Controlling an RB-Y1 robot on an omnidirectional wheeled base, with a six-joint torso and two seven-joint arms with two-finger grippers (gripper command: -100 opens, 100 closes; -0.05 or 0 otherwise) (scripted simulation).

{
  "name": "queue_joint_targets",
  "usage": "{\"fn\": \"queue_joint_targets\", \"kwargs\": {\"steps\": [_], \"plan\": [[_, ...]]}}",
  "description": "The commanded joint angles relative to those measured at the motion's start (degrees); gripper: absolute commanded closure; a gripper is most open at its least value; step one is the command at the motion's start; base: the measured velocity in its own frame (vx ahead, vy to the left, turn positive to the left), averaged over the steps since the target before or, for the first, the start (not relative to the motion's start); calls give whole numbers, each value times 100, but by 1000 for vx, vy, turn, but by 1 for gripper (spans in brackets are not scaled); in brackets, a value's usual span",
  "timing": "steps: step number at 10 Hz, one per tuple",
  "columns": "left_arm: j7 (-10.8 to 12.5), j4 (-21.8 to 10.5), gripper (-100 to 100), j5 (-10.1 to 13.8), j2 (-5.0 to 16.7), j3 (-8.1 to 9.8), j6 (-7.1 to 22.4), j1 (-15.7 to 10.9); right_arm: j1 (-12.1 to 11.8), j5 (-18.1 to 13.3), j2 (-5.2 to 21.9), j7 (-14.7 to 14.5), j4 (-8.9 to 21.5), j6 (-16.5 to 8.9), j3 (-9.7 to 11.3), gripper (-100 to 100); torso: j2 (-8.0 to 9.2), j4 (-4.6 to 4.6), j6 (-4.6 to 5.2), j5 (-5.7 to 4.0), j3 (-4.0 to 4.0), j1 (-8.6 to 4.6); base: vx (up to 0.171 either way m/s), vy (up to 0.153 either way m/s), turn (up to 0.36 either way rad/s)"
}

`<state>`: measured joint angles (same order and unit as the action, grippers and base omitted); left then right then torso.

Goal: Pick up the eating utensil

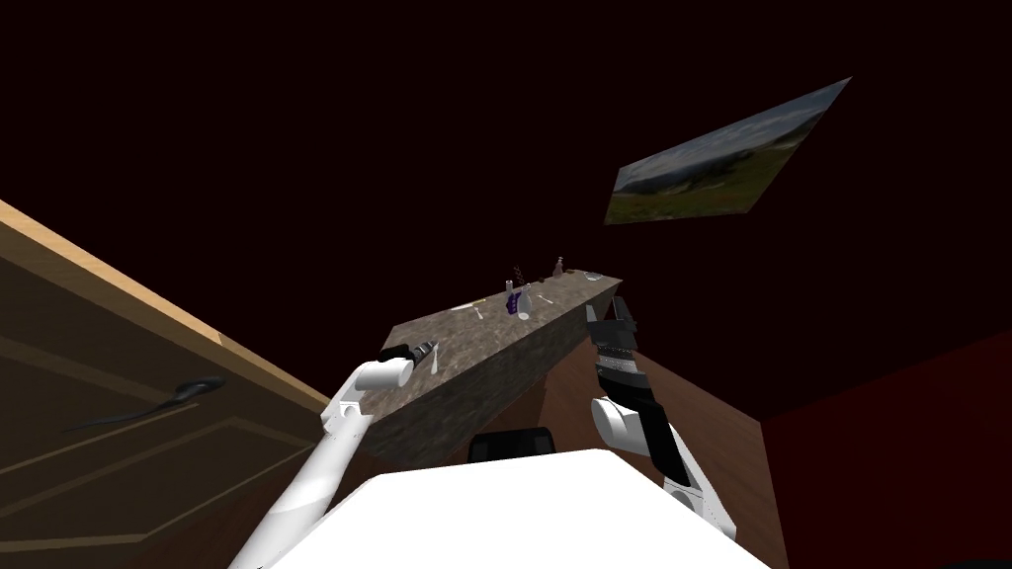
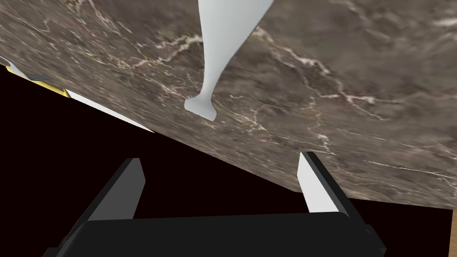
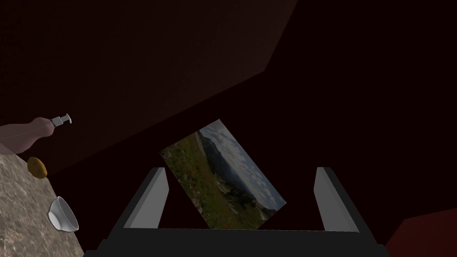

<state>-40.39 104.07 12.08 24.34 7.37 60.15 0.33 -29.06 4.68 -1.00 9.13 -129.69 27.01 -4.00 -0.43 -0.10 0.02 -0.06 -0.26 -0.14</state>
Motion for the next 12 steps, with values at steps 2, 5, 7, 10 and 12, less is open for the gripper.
{"fn": "queue_joint_targets", "kwargs": {"steps": [2,5,7,10,12], "plan": [[-140,-93,-100,72,39,108,342,-98,0,0,0,0,0,0,0,0,5,0,-1,1,2,6,57,-41,-4],[-327,-235,-100,191,139,259,740,-232,0,0,0,0,0,0,0,0,3,0,0,0,2,-1,74,-59,-1],[-346,-248,-100,207,158,279,780,-243,0,0,0,0,0,0,0,0,4,0,-1,1,2,4,50,-40,2],[-178,-563,-100,27,134,292,675,-386,3,0,1,0,0,0,0,0,41,8,4,6,22,28,-34,22,-142],[-41,-795,-100,-112,113,298,580,-490,2,0,1,0,0,0,0,0,62,13,0,10,35,45,-85,63,-155]]}}
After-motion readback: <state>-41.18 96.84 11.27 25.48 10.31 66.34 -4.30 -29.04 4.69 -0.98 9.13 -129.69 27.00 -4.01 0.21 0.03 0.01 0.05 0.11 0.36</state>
